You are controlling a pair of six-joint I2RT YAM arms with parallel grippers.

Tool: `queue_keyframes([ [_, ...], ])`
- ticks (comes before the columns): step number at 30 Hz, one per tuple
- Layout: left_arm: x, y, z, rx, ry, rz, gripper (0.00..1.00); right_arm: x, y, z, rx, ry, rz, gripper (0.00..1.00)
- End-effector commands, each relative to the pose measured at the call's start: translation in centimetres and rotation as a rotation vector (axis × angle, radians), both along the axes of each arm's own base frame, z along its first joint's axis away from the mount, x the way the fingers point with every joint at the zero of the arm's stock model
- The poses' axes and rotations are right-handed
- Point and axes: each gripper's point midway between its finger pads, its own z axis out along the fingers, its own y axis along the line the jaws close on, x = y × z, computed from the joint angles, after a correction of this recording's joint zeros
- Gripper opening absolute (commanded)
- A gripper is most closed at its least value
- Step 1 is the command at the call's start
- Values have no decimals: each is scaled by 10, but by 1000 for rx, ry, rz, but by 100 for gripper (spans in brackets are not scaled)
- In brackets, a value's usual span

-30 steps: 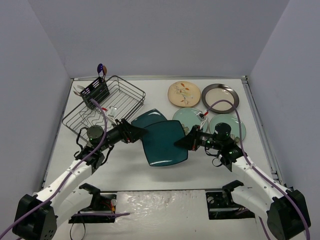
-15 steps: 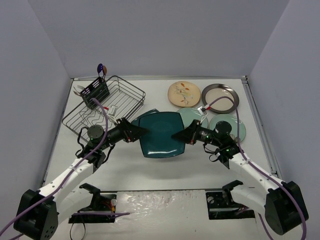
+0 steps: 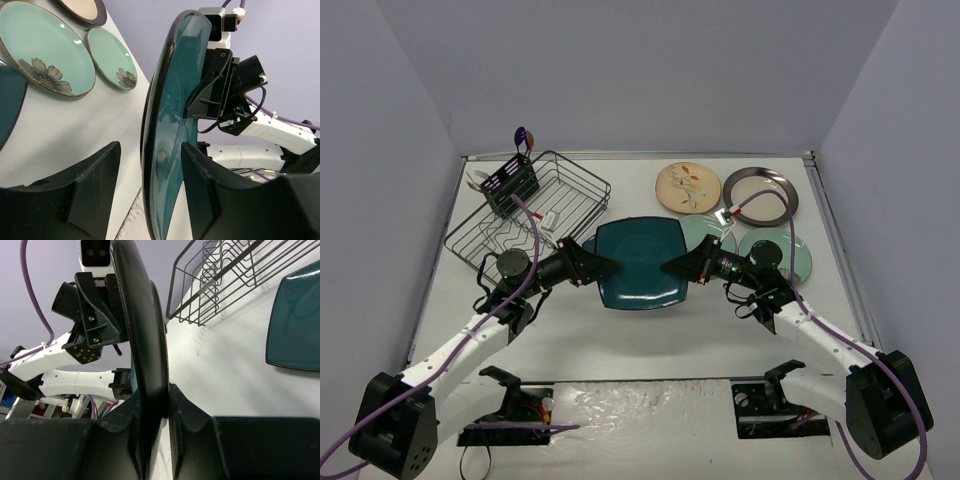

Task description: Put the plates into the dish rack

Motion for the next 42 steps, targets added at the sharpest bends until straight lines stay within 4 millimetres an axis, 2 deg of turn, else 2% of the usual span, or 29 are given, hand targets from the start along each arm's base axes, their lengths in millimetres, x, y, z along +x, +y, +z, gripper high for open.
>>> queue_keyframes([
  [1, -4, -4, 50, -70, -169, -28, 45, -2, 2, 79, 140, -272, 22, 0],
  [4, -5, -6, 50, -70, -170, -35, 41, -2, 3, 78, 143, -267, 25, 0],
  [11, -5, -10, 52, -66, -179, -49, 25, -1, 3, 77, 145, -262, 28, 0],
  [15, -7, -9, 53, -59, -181, -48, 6, -1, 3, 74, 140, -259, 23, 0],
  [20, -8, -6, 55, -32, -199, -32, 0, 1, 2, 66, 107, -246, 10, 0],
  [21, -9, -5, 57, -28, -208, -27, 0, 2, 2, 66, 97, -259, 5, 6],
  [23, -11, -3, 62, -21, -234, -19, 0, 2, 1, 59, 60, -246, -1, 34],
  [27, -16, 2, 77, -8, -265, -5, 0, 4, -1, 55, -7, -285, -13, 62],
  [32, -22, 6, 99, -17, -309, 3, 0, 7, -4, 49, -59, -273, -31, 93],
  [35, -25, 9, 107, 19, -313, 12, 0, 13, -8, 46, -115, -274, -67, 100],
  [39, -22, 20, 115, 127, -343, 60, 0, 24, -24, 39, -239, -270, -165, 100],
  [40, -22, 24, 113, 179, -329, 73, 0, 28, -29, 38, -267, -268, -201, 100],
  [41, -19, 32, 96, 281, -299, 93, 0, 30, -35, 43, -279, -292, -231, 100],
  [42, -17, 38, 97, 326, -305, 114, 0, 32, -39, 45, -291, -297, -260, 100],
])
